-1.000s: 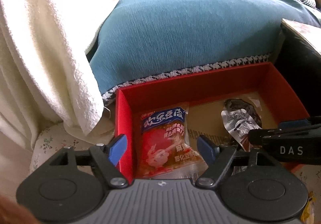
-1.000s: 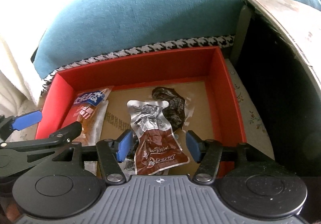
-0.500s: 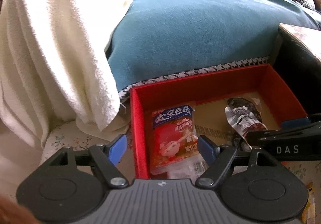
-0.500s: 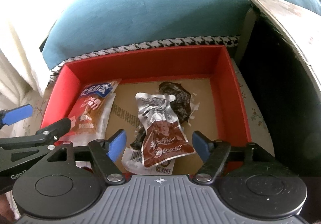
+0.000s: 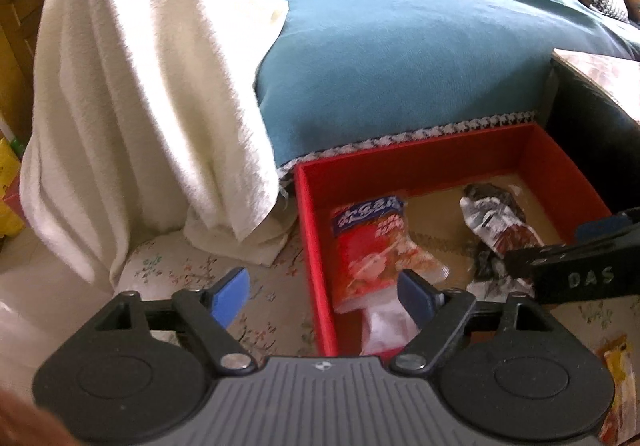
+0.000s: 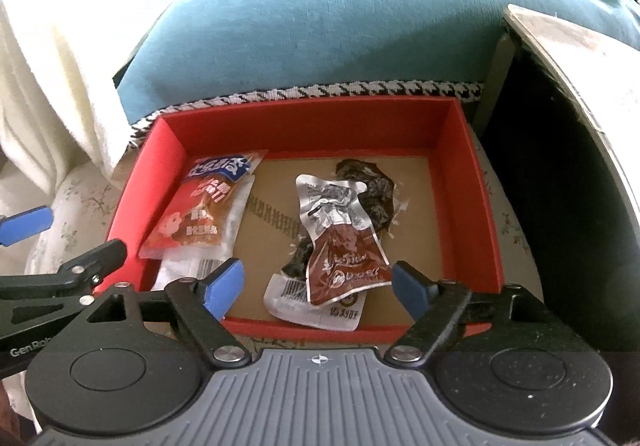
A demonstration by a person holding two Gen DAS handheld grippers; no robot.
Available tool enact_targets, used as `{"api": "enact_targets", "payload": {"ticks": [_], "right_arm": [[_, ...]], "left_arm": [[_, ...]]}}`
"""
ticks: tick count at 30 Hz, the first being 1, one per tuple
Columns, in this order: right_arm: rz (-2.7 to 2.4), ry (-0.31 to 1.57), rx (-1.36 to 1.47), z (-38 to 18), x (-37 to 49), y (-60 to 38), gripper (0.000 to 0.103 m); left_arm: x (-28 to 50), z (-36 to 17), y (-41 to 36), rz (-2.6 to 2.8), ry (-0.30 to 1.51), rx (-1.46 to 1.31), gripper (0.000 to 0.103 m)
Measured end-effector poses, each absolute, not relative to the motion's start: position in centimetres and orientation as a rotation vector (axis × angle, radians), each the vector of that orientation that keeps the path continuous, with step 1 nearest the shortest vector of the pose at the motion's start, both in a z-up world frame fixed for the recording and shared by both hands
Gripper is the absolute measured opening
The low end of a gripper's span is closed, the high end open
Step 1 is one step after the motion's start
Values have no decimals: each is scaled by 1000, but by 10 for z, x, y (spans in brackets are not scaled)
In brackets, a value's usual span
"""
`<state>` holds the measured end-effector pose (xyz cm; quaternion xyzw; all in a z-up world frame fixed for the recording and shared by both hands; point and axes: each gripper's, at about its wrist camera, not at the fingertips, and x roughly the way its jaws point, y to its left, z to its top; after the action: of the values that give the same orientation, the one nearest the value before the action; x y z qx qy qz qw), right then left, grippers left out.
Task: Organize snacks
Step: 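Open both tools to release the bean bag and foil pouch, then grasp the blue sausage pack with the left tool while the right tool grasps the red-yellow Trolli bag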
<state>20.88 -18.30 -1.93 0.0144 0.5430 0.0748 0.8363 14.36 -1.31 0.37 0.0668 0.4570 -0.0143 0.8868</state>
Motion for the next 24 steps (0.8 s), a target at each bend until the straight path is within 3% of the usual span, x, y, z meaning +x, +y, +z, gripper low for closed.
{"api": "enact_targets", "payload": {"ticks": [11,24], "right_arm": [[171,1144,31,-12,199,-183,87],[203,1133,11,-1,184,-181,89]], "left_arm": [[112,-15,31,19,1069,65,78],[100,-62,28,39,1223,67,78]]}}
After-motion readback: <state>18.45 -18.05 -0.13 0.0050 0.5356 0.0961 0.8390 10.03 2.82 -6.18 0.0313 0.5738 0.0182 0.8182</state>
